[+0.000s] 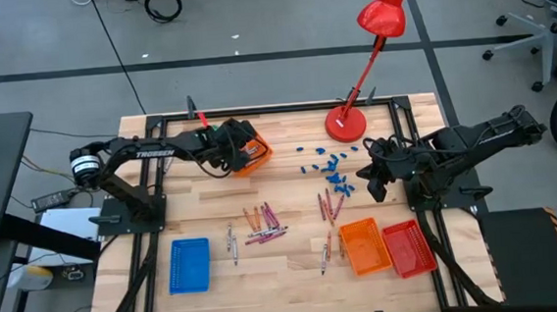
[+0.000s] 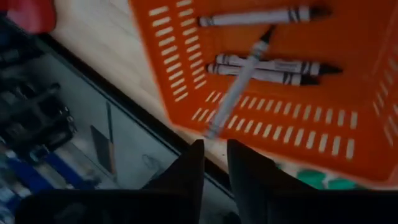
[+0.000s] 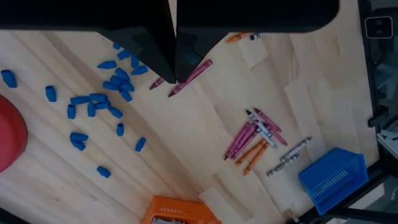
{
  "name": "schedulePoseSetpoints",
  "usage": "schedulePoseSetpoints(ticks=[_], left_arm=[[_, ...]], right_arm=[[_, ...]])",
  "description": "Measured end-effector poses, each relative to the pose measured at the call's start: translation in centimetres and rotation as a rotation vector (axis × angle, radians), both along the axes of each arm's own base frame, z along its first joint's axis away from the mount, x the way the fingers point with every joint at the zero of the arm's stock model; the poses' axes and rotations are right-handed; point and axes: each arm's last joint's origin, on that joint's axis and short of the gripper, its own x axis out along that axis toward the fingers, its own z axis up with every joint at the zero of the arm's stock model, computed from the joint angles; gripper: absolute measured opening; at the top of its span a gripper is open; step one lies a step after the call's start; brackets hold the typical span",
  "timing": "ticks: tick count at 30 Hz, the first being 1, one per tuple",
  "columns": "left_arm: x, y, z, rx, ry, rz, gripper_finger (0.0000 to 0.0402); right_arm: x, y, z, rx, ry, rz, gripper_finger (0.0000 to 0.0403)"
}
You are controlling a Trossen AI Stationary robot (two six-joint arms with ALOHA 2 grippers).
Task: Sort crayons
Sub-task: Put the black crayon into the top orange bin
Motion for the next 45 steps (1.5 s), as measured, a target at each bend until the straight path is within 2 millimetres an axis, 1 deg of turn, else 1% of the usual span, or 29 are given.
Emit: schedulePoseSetpoints(ticks=[3,8,9,11,14,16,18,22,25,27,29,30,32,35,37,39,42,45], left_arm=[[0.2,0.4,0.3,0.022,-0.017,-0.047,0.0086],[0.3,1.1,0.6,0.044,-0.072,-0.034,0.0079],[0.4,1.2,0.8,0.044,-0.104,-0.018,0.0078],[0.9,1.2,1.3,0.007,-0.243,0.066,0.0078],[1.5,1.0,1.9,-0.181,-0.535,0.302,0.0077],[1.7,0.8,2.0,-0.311,-0.681,0.453,0.0077],[2.0,0.5,2.4,-0.408,-0.771,0.572,0.0077],[2.8,0.0,3.7,-0.592,-0.923,0.725,0.0077],[3.0,0.3,4.3,-0.886,-1.062,0.907,0.0077],[2.8,0.7,4.2,-1.046,-1.145,1.083,0.0077],[2.2,1.1,3.8,-1.167,-1.206,1.329,0.0077],[1.9,1.3,3.5,-1.211,-1.227,1.454,0.0077],[1.2,1.6,3.0,-1.243,-1.241,1.637,0.0077],[0.7,1.7,2.5,-1.232,-1.229,1.774,0.0077],[0.6,1.5,2.1,-1.224,-1.210,1.832,0.0080],[0.9,1.3,1.4,-1.241,-1.157,1.853,0.0088],[1.4,1.3,0.3,-1.295,-1.070,1.889,0.0111],[1.8,1.4,-0.9,-1.281,-1.026,1.914,0.0140]], right_arm=[[0.0,0.0,0.0,0.000,0.000,0.000,0.0008],[0.0,0.0,0.0,0.000,0.000,0.000,0.0008],[0.0,0.0,0.0,0.000,0.000,0.000,0.0008],[0.0,0.0,0.0,-0.001,0.000,-0.002,0.0008],[0.0,0.0,0.0,-0.008,-0.002,-0.008,0.0008],[0.0,-0.1,0.0,-0.012,-0.005,-0.017,0.0008],[0.0,-0.1,0.0,-0.013,-0.009,-0.031,0.0008],[0.0,-0.1,0.0,-0.021,-0.012,-0.041,0.0008],[0.0,-0.1,0.0,-0.027,-0.014,-0.047,0.0007],[0.0,-0.2,0.1,-0.028,-0.018,-0.049,0.0008],[0.1,-0.1,0.2,-0.025,-0.033,-0.048,0.0007],[0.2,-0.1,0.2,-0.027,-0.041,-0.044,0.0008],[0.4,-0.1,0.4,-0.035,-0.062,-0.032,0.0008],[0.5,0.0,0.6,-0.056,-0.087,-0.022,0.0008],[0.7,-0.1,0.8,-0.072,-0.109,-0.026,0.0008],[0.8,0.0,0.9,-0.080,-0.120,-0.024,0.0008],[0.9,0.0,1.0,-0.090,-0.134,-0.012,0.0007],[0.9,0.0,1.1,-0.091,-0.136,-0.010,0.0008]])
